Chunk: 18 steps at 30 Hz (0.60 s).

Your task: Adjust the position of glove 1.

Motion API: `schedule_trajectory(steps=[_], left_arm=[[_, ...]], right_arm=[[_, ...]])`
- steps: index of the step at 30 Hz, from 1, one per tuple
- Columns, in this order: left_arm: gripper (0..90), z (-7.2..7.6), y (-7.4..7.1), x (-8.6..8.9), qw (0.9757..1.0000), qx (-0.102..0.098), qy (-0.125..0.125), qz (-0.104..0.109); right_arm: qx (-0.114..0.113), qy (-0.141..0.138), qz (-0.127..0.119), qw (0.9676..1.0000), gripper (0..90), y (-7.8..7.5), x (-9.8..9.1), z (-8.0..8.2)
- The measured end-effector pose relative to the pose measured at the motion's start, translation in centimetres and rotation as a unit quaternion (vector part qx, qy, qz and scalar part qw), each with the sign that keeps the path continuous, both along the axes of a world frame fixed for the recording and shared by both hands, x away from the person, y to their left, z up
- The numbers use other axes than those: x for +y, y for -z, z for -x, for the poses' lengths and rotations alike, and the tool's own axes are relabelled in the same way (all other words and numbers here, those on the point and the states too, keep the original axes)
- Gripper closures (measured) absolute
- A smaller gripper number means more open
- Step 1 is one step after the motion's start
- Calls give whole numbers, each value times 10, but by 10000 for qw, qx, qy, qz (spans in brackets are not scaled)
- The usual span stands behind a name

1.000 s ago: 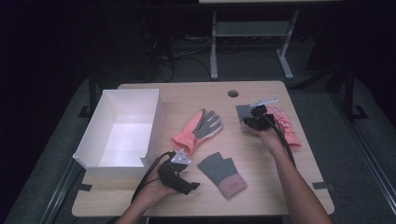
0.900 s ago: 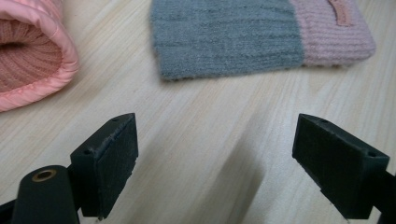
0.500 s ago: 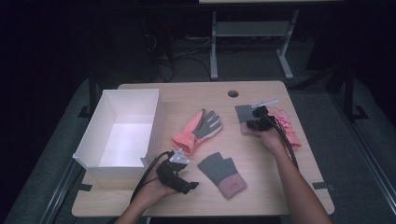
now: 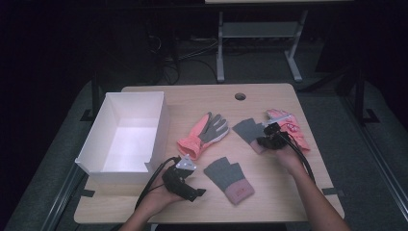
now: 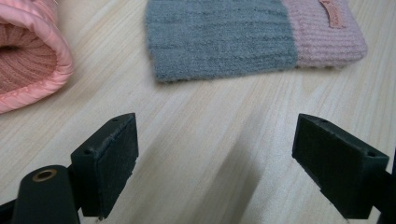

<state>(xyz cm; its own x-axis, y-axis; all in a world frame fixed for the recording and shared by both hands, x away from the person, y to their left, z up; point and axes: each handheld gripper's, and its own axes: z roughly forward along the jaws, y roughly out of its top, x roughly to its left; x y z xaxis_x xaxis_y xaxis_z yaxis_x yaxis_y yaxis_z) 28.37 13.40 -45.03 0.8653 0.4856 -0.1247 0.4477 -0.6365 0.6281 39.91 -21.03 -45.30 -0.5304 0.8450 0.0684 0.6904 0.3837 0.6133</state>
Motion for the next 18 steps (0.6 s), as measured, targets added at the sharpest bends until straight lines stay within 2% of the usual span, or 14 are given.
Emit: schedule_trajectory(steps=[1,2,3,4,5,7,8,9,10,12,13,16,18], left_arm=[[140,0,0,0,10000,0,0,0],[140,1,0,0,10000,-19,2,1],[140,1,0,0,10000,-19,2,1],[140,1,0,-1,10000,-15,-8,12],[140,1,0,-1,10000,-15,-8,12],[140,2,0,-2,10000,-10,-14,41],[140,2,0,-2,10000,-10,-14,41],[140,1,0,-2,10000,-6,18,-7],[140,1,0,-2,10000,-6,18,-7],[140,1,0,-3,10000,-2,10,-2],[140,1,0,-3,10000,-2,10,-2],[140,2,0,-3,10000,-1,13,-33],[140,1,0,-3,10000,-18,26,-43]], right_arm=[[0,0,0,10000,900,0,0,0],[22,-59,1,10000,900,0,-2,9],[22,-59,1,10000,900,0,-2,9],[5,-136,12,9999,900,0,-4,19],[5,-136,12,9999,900,0,-4,19],[19,-219,22,9998,900,-1,-8,32],[19,-219,22,9998,900,-1,-8,32],[4,-288,1,9996,900,-1,-11,41],[4,-288,1,9996,900,-1,-11,41],[11,-374,-7,9993,900,-1,-14,56],[11,-374,-7,9993,900,-1,-14,56],[28,-483,-26,9988,900,-1,-19,74],[34,-493,-42,9988,900,-2,-19,77]])
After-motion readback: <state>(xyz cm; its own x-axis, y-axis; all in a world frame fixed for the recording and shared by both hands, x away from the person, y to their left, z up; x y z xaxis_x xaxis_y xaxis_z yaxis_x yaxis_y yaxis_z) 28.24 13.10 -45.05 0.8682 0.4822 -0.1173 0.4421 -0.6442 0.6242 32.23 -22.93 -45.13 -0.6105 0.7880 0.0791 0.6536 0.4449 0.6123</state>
